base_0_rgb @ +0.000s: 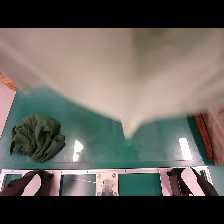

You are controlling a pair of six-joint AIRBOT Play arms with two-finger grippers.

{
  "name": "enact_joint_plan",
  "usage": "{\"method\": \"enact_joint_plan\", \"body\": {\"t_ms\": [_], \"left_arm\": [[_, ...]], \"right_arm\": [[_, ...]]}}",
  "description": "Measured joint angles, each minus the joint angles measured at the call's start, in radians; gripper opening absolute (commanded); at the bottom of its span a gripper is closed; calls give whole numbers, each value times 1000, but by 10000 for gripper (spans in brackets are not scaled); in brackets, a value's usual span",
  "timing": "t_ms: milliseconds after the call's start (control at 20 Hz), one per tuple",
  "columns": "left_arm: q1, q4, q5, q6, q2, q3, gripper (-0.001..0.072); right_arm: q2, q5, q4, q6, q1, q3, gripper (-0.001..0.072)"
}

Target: Fold the shirts.

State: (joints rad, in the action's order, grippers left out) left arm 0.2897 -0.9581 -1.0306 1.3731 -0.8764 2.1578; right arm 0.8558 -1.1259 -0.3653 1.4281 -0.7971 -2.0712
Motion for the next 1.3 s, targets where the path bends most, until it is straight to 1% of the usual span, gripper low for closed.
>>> {"method": "enact_joint_plan", "body": {"t_ms": [100, 200, 350, 450, 550, 700, 850, 1000, 1150, 1300], "left_arm": [[3, -10, -18, 12, 7, -77, 23], [5, 4, -37, 12, -1, -192, 24], [-2, 130, -65, -46, -55, -391, 24], [-40, 202, -70, -100, -122, -520, 24], [-101, 241, -52, -153, -222, -635, 24], [-190, 274, 15, -206, -422, -744, 24], [-239, 315, 114, -230, -615, -787, 24], [-256, 361, 233, -241, -727, -797, 24], [-263, 383, 335, -248, -772, -774, 24], [-266, 382, 397, -263, -789, -731, 24]], "right_arm": [[-6, -19, -24, 3, -14, 56, 15], [-7, -34, -34, -3, -14, 160, 16], [3, -20, -46, -81, 60, 394, 15], [32, 37, -62, -154, 140, 579, 15], [93, 121, -75, -231, 219, 749, 16], [280, 242, -85, -345, 315, 906, 16], [531, 293, -84, -415, 365, 908, 15], [750, 300, -82, -434, 383, 801, 16], [902, 283, -80, -418, 390, 647, 15], [974, 253, -81, -399, 391, 522, 15]]}}
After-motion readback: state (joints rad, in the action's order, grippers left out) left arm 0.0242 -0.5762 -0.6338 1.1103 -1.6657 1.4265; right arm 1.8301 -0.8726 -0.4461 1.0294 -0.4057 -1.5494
